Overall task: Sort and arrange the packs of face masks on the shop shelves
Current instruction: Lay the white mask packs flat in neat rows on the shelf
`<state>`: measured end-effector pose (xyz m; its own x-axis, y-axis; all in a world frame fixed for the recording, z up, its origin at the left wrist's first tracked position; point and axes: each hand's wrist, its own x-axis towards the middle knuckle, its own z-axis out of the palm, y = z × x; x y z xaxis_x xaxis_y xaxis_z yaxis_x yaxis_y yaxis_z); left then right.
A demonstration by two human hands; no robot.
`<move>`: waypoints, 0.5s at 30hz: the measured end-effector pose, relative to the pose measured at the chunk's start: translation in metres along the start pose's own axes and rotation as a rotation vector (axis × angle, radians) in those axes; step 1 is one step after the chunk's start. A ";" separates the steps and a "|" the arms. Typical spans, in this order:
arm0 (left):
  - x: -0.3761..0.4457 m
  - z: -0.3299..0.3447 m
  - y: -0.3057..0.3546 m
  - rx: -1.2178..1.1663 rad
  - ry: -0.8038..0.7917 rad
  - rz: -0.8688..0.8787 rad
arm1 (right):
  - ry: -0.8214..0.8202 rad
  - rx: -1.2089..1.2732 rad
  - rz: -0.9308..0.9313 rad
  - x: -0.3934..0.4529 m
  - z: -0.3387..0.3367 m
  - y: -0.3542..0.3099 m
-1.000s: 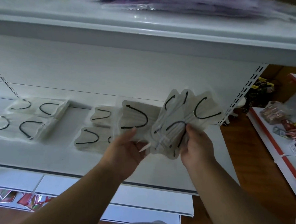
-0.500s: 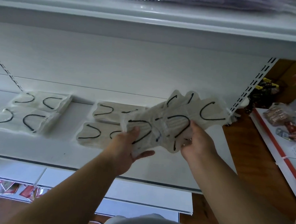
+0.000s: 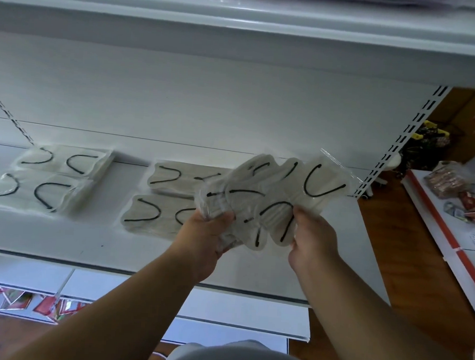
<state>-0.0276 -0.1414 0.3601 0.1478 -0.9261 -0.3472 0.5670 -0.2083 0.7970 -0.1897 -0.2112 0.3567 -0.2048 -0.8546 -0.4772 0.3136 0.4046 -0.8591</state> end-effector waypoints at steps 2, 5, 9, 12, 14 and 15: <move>-0.001 -0.003 0.001 -0.006 -0.005 -0.004 | 0.015 -0.020 -0.034 0.004 -0.005 -0.004; 0.005 -0.013 0.004 -0.032 0.046 -0.030 | 0.040 -0.103 -0.121 0.013 -0.015 -0.015; 0.017 -0.030 0.025 0.128 0.101 -0.079 | -0.067 -0.233 -0.248 0.034 -0.026 -0.031; 0.024 -0.035 0.041 0.281 0.038 -0.120 | -0.374 -0.587 -0.283 0.045 -0.030 -0.039; 0.026 -0.032 0.046 0.369 -0.026 -0.156 | -0.575 -0.871 -0.308 0.046 -0.027 -0.042; 0.025 -0.030 0.046 0.389 -0.043 -0.168 | -0.620 -0.992 -0.337 0.045 -0.023 -0.043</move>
<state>0.0264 -0.1650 0.3730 0.0409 -0.8796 -0.4739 0.2311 -0.4531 0.8610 -0.2339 -0.2591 0.3682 0.4240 -0.8655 -0.2667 -0.5706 -0.0266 -0.8208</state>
